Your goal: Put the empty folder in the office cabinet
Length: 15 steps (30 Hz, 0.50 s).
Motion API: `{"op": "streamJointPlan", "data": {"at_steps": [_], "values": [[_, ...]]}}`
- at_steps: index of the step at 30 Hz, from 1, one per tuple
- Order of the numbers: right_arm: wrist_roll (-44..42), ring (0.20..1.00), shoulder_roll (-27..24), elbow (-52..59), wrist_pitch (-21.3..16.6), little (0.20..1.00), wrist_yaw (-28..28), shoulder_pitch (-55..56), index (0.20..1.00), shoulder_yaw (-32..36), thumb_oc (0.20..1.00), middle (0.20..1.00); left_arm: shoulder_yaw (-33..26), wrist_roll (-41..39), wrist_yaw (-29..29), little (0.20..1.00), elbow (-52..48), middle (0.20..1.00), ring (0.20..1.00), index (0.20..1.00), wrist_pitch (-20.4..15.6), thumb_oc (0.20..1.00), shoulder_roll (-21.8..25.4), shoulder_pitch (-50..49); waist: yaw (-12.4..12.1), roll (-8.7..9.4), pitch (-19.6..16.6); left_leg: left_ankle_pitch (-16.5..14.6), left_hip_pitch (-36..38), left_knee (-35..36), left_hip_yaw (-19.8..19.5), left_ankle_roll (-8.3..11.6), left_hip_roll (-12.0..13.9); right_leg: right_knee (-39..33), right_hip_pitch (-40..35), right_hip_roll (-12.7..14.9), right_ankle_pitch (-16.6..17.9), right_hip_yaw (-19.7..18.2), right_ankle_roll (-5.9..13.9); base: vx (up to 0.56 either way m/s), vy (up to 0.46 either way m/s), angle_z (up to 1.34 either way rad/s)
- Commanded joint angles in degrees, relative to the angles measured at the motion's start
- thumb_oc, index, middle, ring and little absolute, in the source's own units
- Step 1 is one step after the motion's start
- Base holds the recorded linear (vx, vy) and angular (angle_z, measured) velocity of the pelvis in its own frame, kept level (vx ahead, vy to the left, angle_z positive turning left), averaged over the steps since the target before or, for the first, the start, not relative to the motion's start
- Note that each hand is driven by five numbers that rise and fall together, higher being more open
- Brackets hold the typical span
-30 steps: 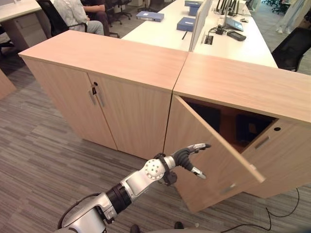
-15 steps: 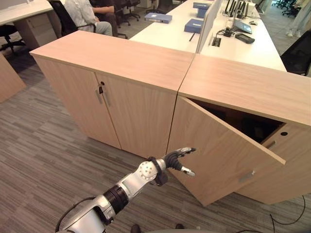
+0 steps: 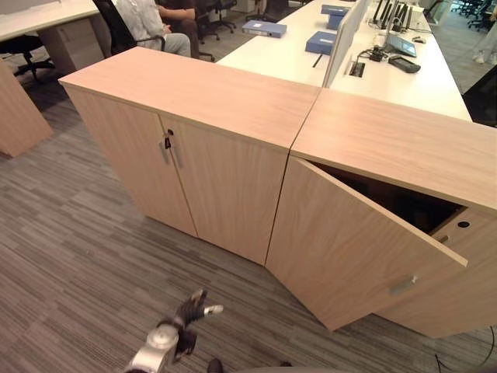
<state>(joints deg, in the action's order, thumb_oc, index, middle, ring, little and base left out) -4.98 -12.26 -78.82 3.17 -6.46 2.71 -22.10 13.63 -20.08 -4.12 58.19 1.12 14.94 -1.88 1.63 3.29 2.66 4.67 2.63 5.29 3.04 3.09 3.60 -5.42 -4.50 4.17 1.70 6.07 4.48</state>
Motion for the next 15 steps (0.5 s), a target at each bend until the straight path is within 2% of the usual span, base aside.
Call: {"op": "streamJointPlan", "data": {"at_steps": [1,3,6,7,8,9,12,13,14,15], "values": [[-0.6,1.000,3.0,-0.2,-0.7,1.000,-0.7,-5.7,1.000,-2.1,1.000,1.000,-0.9,-3.9,-1.3,1.000,9.6,1.000,1.000,1.000,-1.6,1.000,-1.1,7.0,-1.2,2.15,-0.5,-5.8,-0.1,-0.3,-2.9,0.61,2.6,0.4,1.8,0.0,-2.1,1.4,1.76,0.00,-0.074,0.10],[-1.2,1.000,3.5,1.0,-0.7,1.000,-0.8,-7.4,1.000,-3.8,1.000,1.000,-3.3,-0.3,-1.8,1.000,17.6,1.000,1.000,1.000,-1.1,1.000,-0.9,7.3,-1.5,2.55,-1.3,-5.7,-0.1,-0.3,-2.4,1.10,3.5,0.4,2.0,-0.9,-2.4,1.0,1.35,0.01,-0.120,-0.04],[-0.9,1.000,3.9,1.8,-0.6,1.000,-0.9,-9.4,1.000,-5.6,1.000,1.000,-5.2,3.5,-1.3,1.000,21.5,1.000,1.000,1.000,-0.7,1.000,0.4,7.2,-2.0,2.92,-1.5,-5.5,0.3,-0.3,-2.0,1.60,4.5,0.4,1.7,-1.8,-2.8,0.7,0.89,0.02,-0.133,-0.25],[2.5,1.000,4.4,2.6,-0.5,1.000,-1.2,-10.5,1.000,-9.0,1.000,1.000,-6.3,4.9,-0.1,1.000,21.2,1.000,1.000,1.000,-1.0,1.000,1.5,7.0,-2.6,3.14,-1.6,-5.4,0.5,-0.3,-2.2,1.91,5.2,0.4,1.4,-2.5,-3.3,0.7,0.46,0.03,-0.126,-0.15],[2.5,1.000,4.4,2.6,-0.5,1.000,-1.2,-10.5,1.000,-9.0,1.000,1.000,-6.3,4.9,-0.1,1.000,21.2,1.000,1.000,1.000,-1.0,1.000,1.5,7.0,-2.6,3.14,-1.6,-5.4,0.5,-0.3,-2.2,1.92,5.2,0.4,1.3,-2.5,-3.3,0.7,0.46,0.02,-0.148,-0.05],[7.4,1.000,2.8,4.2,-0.9,1.000,-0.2,-8.9,1.000,-10.5,1.000,1.000,-7.2,4.5,0.3,1.000,18.7,1.000,1.000,1.000,-1.5,1.000,1.6,7.0,-2.8,3.32,-1.2,-5.2,0.7,-0.3,-2.4,1.99,5.6,0.4,1.3,-3.0,-3.5,0.6,0.20,-0.01,-0.113,-0.02],[8.4,1.000,2.3,3.8,-1.1,1.000,0.2,-9.8,1.000,-11.4,1.000,1.000,-9.2,2.8,3.4,1.000,16.7,1.000,1.000,1.000,-2.8,1.000,2.5,6.8,-3.8,4.12,0.5,-6.0,-0.9,-4.3,-3.7,2.03,6.0,0.4,1.2,-3.4,-3.5,0.5,-0.29,-0.07,-0.158,0.03],[7.6,1.000,2.7,4.4,-1.0,1.000,0.9,-11.2,1.000,-10.9,1.000,1.000,-10.4,2.2,6.0,1.000,15.4,1.000,1.000,1.000,-3.8,1.000,2.5,6.9,-5.3,5.21,2.7,-7.8,-5.2,-12.5,-5.0,2.11,5.2,0.4,1.0,-3.2,-3.4,0.9,-0.77,-0.11,-0.137,0.10],[7.3,1.000,2.8,4.9,-1.3,1.000,1.1,-11.5,1.000,-11.0,1.000,1.000,-10.4,2.8,7.4,1.000,15.2,1.000,1.000,1.000,-4.1,1.000,2.3,6.8,-5.7,5.44,3.6,-8.9,-6.8,-15.9,-5.8,1.74,4.3,0.4,0.8,-3.1,-3.4,1.3,-0.82,-0.16,-0.133,0.14],[7.1,1.000,1.8,5.6,-1.7,1.000,1.9,-12.6,1.000,-11.0,1.000,1.000,-9.4,4.0,9.1,1.000,15.5,1.000,1.000,1.000,-4.5,1.000,1.8,6.9,-7.0,5.54,5.1,-8.2,-9.6,-19.8,-10.0,0.92,0.4,0.4,1.1,-2.7,-3.1,1.3,-0.73,-0.08,-0.021,0.11]]}}
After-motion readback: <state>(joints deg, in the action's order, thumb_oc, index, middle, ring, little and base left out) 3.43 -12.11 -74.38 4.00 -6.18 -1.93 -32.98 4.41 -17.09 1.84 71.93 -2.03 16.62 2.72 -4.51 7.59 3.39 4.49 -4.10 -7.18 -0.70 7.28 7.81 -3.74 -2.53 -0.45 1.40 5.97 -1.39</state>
